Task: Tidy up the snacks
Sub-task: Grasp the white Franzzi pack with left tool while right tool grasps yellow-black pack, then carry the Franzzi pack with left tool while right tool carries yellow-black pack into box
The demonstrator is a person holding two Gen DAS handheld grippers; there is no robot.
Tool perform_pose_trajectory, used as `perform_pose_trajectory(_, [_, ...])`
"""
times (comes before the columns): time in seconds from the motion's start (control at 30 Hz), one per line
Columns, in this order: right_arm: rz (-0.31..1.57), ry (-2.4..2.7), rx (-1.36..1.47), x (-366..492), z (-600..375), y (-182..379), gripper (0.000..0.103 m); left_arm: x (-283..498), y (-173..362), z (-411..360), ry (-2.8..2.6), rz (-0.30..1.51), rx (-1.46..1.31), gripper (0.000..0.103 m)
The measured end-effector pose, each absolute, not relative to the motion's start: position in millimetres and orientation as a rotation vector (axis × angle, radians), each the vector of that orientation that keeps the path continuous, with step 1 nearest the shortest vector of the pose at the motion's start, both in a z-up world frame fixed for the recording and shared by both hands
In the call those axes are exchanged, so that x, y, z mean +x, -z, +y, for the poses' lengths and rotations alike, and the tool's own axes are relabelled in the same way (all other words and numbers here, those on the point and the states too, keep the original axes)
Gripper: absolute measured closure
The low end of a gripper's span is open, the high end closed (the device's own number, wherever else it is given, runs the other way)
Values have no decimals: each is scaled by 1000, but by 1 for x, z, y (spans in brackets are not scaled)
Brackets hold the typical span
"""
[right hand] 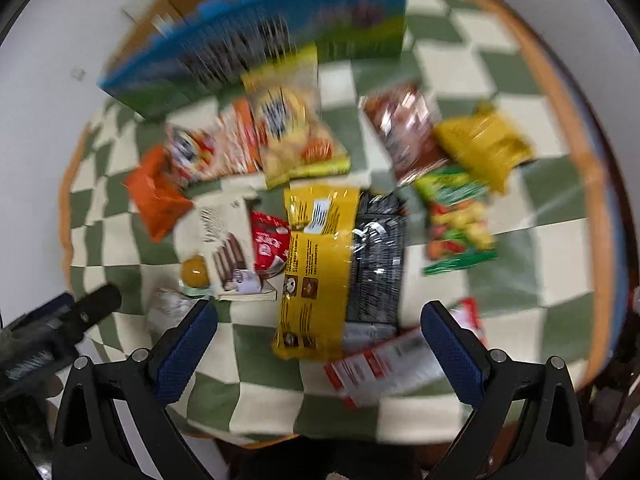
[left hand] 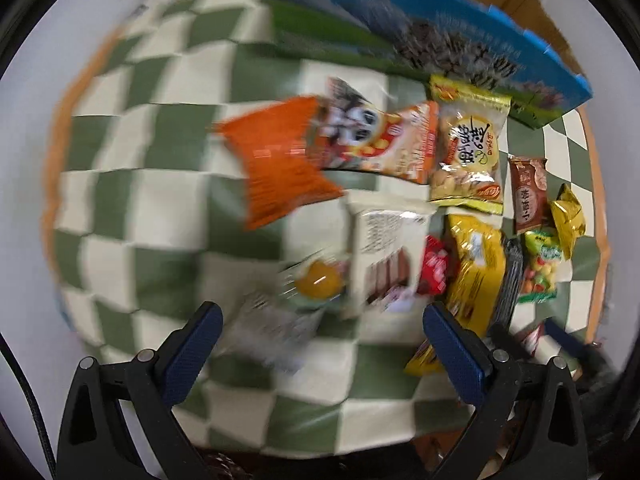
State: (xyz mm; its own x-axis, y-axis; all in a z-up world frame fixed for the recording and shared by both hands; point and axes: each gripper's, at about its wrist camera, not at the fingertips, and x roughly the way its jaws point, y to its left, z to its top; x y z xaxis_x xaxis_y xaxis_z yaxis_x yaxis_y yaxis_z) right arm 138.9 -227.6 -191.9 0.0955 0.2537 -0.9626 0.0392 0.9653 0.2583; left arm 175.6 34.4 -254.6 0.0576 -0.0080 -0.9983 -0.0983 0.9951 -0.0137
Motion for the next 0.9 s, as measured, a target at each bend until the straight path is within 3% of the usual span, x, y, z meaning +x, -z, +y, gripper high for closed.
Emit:
perform_pose_trajectory(0.2, [1578,-127,265,153,-219,264,0,221,328,-1,40,1648,-71,8])
perform_pose_trajectory(0.43, [1594,-68,280,159,-230,293,0,221,348,-3,58,1645,-81,46])
perform_pose_trajectory(0.6, [1632,-73,375,161,-239,312,2,203,350,3,39,1622,0,43])
perform_pose_trajectory(0.8, [1657,-41,235,158,-221,333,5,195,364,-3,52,1649,47,43])
perform_pose_trajectory(0.9, [1636,-11,188,158,-219,338,14,186,357,-6,57,1630,24,46])
